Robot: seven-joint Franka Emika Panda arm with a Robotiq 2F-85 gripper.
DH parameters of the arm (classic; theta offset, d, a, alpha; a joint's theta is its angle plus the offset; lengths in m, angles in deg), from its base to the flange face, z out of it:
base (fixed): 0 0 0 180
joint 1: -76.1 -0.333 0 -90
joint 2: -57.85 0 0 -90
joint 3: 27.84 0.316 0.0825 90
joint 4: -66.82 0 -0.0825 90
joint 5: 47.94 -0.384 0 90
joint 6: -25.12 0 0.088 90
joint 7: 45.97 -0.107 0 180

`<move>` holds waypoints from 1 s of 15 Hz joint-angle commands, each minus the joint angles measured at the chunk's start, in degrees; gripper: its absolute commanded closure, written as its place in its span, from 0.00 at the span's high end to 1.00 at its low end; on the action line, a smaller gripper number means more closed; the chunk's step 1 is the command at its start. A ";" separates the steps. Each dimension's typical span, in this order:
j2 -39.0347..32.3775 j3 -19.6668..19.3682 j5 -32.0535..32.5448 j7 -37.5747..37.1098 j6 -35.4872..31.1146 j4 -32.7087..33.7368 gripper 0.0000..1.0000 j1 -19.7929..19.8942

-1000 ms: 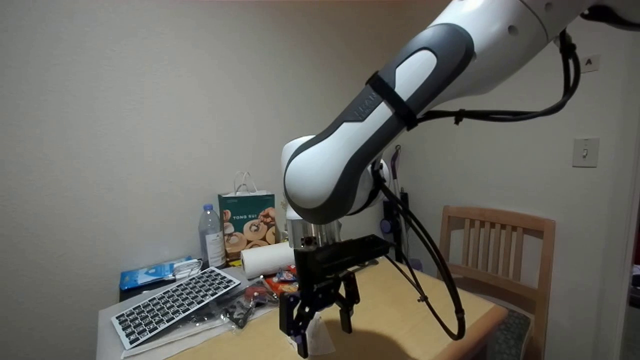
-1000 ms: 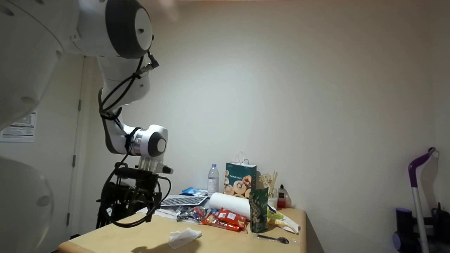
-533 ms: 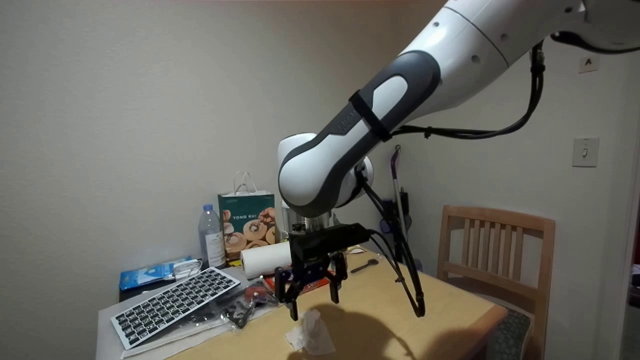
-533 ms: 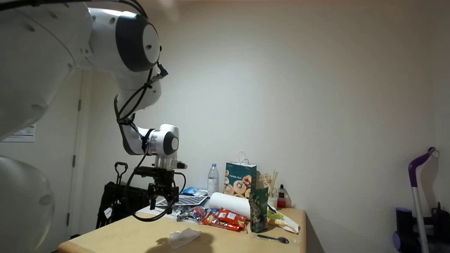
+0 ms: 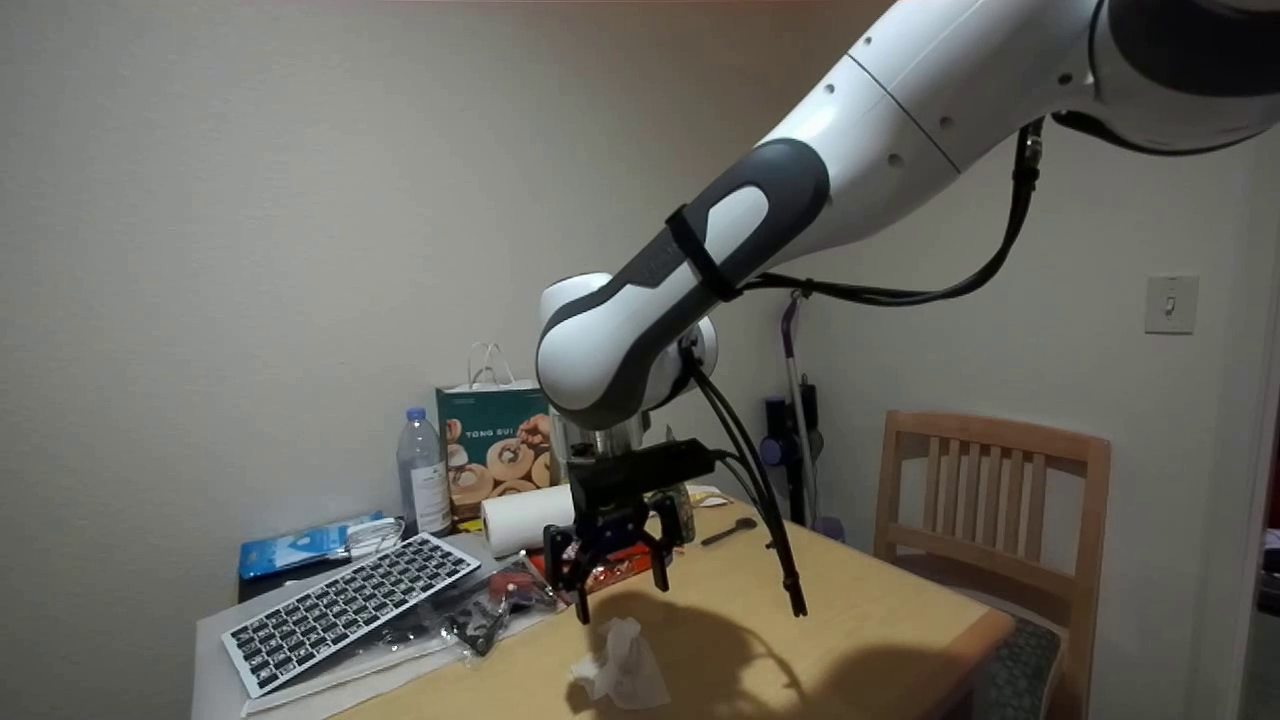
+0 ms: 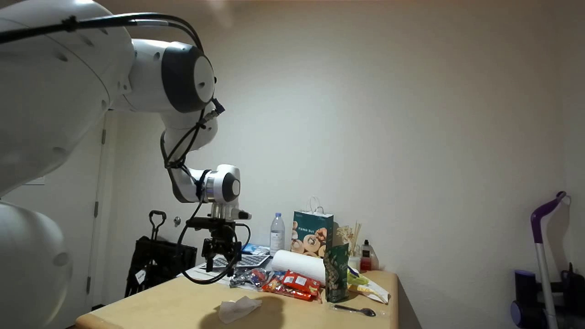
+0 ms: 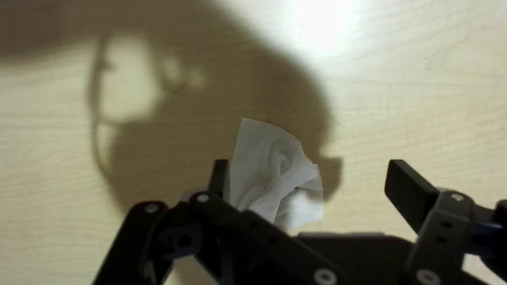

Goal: Wipe the table with the white cloth

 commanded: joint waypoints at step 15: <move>-14.52 -2.72 -2.88 -2.03 6.63 16.89 1.00 0.41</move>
